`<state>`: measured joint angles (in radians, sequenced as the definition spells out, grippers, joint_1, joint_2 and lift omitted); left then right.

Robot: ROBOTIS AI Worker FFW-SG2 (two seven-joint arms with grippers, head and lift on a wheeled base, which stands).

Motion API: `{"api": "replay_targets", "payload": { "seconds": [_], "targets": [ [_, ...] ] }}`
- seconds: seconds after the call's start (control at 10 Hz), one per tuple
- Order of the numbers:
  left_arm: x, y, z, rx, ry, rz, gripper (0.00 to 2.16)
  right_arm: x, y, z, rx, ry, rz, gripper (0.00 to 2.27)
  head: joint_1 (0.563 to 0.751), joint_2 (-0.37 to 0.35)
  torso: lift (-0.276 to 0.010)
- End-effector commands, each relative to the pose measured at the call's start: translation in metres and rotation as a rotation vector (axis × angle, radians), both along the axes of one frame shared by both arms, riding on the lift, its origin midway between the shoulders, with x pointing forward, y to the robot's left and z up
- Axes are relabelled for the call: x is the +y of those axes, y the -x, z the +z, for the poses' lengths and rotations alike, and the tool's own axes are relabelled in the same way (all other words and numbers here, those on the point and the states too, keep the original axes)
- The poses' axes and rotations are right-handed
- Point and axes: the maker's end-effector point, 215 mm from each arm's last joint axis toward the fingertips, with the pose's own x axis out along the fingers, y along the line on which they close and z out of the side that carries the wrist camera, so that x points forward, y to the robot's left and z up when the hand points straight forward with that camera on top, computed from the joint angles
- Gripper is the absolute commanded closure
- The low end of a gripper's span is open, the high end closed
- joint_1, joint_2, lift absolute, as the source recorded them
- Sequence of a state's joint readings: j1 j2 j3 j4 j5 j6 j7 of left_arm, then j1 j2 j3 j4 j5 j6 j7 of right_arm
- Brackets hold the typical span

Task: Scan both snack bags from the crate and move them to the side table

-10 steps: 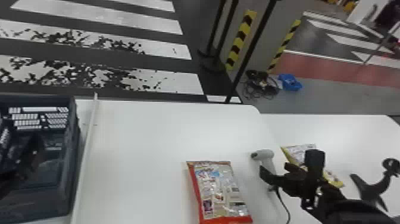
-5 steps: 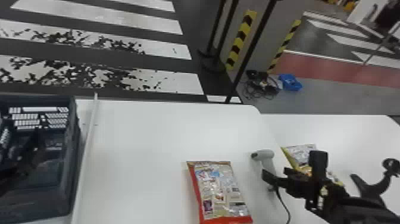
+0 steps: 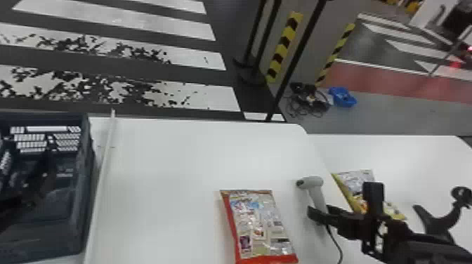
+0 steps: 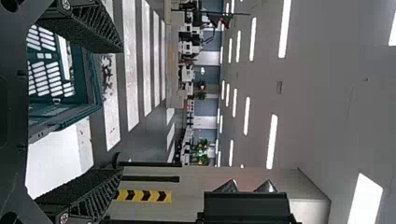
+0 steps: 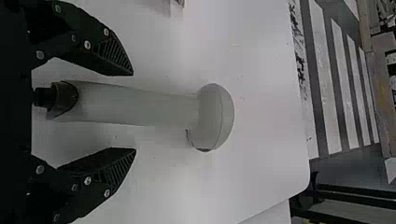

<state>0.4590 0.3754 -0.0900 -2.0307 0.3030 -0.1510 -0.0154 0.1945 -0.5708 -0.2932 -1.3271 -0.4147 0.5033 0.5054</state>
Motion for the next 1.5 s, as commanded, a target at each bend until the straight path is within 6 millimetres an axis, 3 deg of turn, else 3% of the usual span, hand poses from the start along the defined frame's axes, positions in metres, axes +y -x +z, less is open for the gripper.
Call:
{"api": "replay_targets", "payload": {
  "seconds": [0.0, 0.1, 0.4, 0.6, 0.9, 1.1, 1.4],
  "targets": [
    [-0.001, 0.0, 0.002, -0.004, 0.002, -0.003, 0.08, 0.002, 0.004, -0.002, 0.014, -0.003, 0.003, 2.04, 0.695, -0.35, -0.095],
    [-0.001, 0.001, 0.001, -0.003, 0.003, -0.002, 0.08, 0.001, 0.004, 0.005, -0.005, 0.005, 0.003, 2.24, 0.695, -0.35, -0.095],
    [-0.004, 0.001, 0.0, -0.001, 0.006, -0.008, 0.08, -0.005, 0.003, 0.033, -0.078, 0.043, -0.015, 2.24, 0.695, -0.35, -0.095],
    [-0.003, 0.001, 0.004, -0.007, 0.002, -0.009, 0.08, 0.002, 0.01, 0.053, -0.118, 0.018, -0.024, 2.24, 0.695, -0.35, -0.095],
    [0.004, -0.002, 0.009, -0.025, 0.006, -0.001, 0.08, 0.019, 0.096, 0.073, 0.005, 0.017, -0.077, 2.24, 0.695, -0.35, -0.095],
    [0.006, -0.003, 0.012, -0.031, 0.01, 0.002, 0.08, 0.049, 0.12, 0.091, -0.006, -0.009, -0.066, 2.24, 0.695, -0.35, -0.095],
    [0.008, -0.003, 0.015, -0.04, 0.013, 0.006, 0.08, 0.103, 0.149, 0.096, 0.055, -0.097, -0.026, 2.24, 0.695, -0.344, -0.095]
  ]
}}
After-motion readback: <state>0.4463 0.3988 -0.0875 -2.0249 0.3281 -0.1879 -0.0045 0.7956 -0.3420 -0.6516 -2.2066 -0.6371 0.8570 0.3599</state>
